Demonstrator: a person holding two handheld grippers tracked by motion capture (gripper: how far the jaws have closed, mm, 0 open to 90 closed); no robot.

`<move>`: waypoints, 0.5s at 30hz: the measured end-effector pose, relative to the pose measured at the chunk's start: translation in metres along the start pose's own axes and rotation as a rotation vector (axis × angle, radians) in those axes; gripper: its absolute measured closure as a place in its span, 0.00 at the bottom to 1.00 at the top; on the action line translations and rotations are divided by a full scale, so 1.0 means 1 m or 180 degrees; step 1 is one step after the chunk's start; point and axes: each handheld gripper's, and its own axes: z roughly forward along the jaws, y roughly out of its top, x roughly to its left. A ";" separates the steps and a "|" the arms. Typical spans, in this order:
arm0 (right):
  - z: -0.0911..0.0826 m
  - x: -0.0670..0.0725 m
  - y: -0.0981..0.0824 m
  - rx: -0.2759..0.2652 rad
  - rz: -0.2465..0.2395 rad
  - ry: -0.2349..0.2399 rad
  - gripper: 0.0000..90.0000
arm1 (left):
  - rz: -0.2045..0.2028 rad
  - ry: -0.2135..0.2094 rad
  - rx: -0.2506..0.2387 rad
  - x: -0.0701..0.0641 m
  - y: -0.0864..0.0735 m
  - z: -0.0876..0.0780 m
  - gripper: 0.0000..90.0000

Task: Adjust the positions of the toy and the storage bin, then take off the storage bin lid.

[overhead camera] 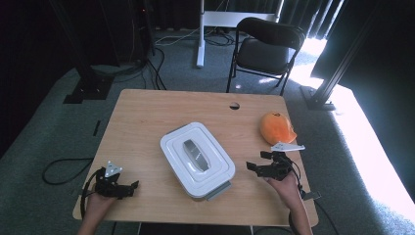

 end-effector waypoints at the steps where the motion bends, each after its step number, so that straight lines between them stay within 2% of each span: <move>1: -0.002 -0.001 0.001 -0.0022 0.0023 0.0018 0.14 | -0.0005 0.0004 0.0001 0.000 0.000 0.000 0.00; 4: -0.005 0.000 0.003 -0.0046 0.0044 -0.0005 0.14 | -0.0010 0.0008 0.0001 0.000 0.000 0.000 0.00; 9: -0.009 0.008 0.007 -0.0006 -0.0043 -0.0047 0.14 | -0.0004 0.0004 0.0000 0.000 0.000 0.000 0.00; 15: -0.015 0.009 0.008 -0.0033 0.0005 -0.0049 0.14 | 0.0013 -0.0003 0.0003 0.000 0.001 0.001 0.00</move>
